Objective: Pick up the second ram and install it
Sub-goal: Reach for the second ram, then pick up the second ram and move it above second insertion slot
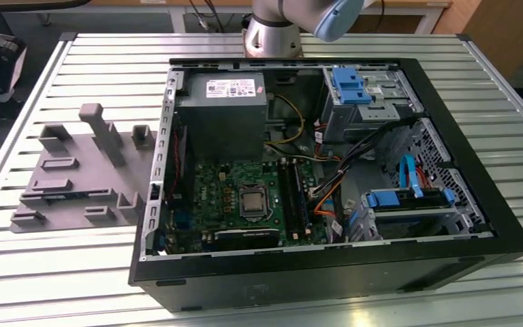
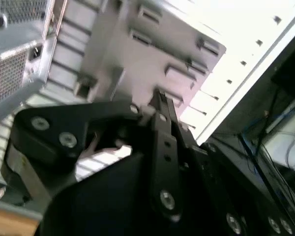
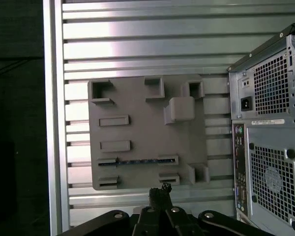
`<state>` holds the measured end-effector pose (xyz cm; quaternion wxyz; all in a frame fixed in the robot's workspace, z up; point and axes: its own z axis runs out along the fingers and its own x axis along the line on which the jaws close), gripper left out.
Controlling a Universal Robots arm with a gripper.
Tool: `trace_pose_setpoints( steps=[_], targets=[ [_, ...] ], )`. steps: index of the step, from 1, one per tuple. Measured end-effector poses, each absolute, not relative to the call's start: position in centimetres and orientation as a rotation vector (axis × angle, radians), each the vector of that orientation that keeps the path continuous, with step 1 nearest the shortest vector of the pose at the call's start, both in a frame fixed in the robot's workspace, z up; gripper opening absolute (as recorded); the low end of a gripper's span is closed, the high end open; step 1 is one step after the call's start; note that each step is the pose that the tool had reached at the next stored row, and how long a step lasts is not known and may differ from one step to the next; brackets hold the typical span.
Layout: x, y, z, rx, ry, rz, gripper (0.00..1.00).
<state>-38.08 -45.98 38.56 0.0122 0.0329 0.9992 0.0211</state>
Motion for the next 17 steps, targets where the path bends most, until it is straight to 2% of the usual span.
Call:
trace_pose_setpoints(
  steps=[17],
  targets=[
    [-38.07,-45.98,38.58,0.098,3.123,0.065,0.11]
  ],
)
